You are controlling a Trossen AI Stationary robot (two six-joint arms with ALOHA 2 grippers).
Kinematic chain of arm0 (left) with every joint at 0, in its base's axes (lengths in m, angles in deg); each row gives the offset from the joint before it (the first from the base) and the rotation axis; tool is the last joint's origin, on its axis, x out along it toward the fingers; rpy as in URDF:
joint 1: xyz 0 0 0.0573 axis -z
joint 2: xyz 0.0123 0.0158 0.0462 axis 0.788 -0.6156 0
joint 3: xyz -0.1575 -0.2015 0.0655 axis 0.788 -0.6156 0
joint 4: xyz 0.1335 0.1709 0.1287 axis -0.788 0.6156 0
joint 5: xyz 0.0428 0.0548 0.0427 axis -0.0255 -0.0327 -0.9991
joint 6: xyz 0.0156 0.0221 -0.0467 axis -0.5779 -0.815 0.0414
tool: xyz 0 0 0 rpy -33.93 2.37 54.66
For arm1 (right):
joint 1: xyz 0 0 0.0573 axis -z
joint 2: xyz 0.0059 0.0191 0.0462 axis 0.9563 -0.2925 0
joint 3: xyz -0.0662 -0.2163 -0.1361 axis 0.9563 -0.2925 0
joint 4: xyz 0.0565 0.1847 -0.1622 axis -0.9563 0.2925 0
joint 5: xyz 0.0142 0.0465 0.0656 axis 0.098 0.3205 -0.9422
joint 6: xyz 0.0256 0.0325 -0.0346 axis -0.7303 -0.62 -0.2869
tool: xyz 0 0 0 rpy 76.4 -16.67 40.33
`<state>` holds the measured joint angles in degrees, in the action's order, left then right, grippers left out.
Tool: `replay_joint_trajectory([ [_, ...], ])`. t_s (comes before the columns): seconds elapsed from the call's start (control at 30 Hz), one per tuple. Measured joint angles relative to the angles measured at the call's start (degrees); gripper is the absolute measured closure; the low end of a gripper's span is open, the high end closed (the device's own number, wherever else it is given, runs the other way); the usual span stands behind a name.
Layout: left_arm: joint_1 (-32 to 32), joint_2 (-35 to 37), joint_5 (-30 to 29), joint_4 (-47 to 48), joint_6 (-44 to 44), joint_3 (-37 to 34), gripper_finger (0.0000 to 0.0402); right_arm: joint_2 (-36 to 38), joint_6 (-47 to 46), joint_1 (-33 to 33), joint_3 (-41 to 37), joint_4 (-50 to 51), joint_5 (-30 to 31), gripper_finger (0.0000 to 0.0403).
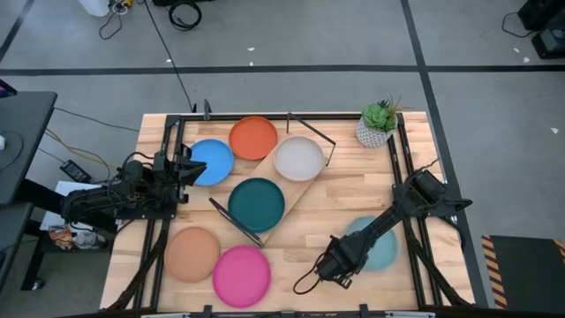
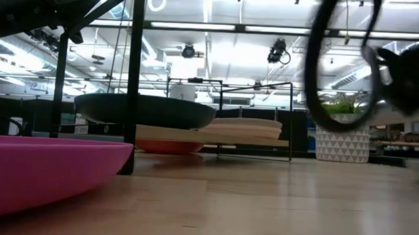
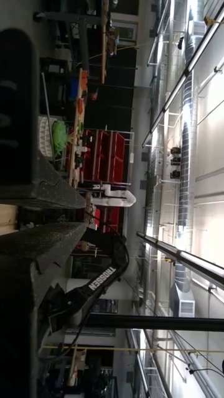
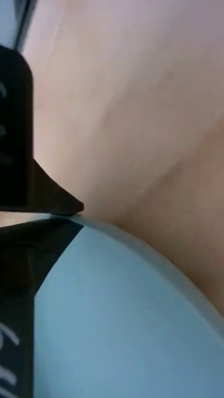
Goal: Place and stack plates onto a shelf
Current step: Stack the light blue plate on top of the gray plate on the shelf
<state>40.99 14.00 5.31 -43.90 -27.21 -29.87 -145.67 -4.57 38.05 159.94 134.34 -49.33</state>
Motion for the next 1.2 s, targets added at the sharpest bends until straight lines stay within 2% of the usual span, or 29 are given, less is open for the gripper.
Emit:
replay_joint_trajectory([
  [0.27,0.00,0.00,0.00,0.02,0.02,0.00,0.0347,-0.02,26.60,1.78,13.07,15.82,16.66,0.0390],
  [0.4,0.01,0.00,0.00,0.00,0.00,0.00,0.0347,-0.02,35.41,3.80,20.13,23.19,24.59,0.0390],
  [0.5,-0.01,0.00,0.00,0.00,0.02,0.00,0.0347,0.02,41.29,6.23,24.12,24.23,29.13,0.0390],
  [0.97,-0.01,0.00,0.00,0.02,0.02,0.00,0.0347,-0.18,69.54,23.20,26.84,17.79,32.22,0.0390],
  [1.2,0.00,0.00,0.00,0.02,-0.01,0.00,0.0347,-0.42,82.54,29.45,26.84,15.24,37.70,0.0390],
])
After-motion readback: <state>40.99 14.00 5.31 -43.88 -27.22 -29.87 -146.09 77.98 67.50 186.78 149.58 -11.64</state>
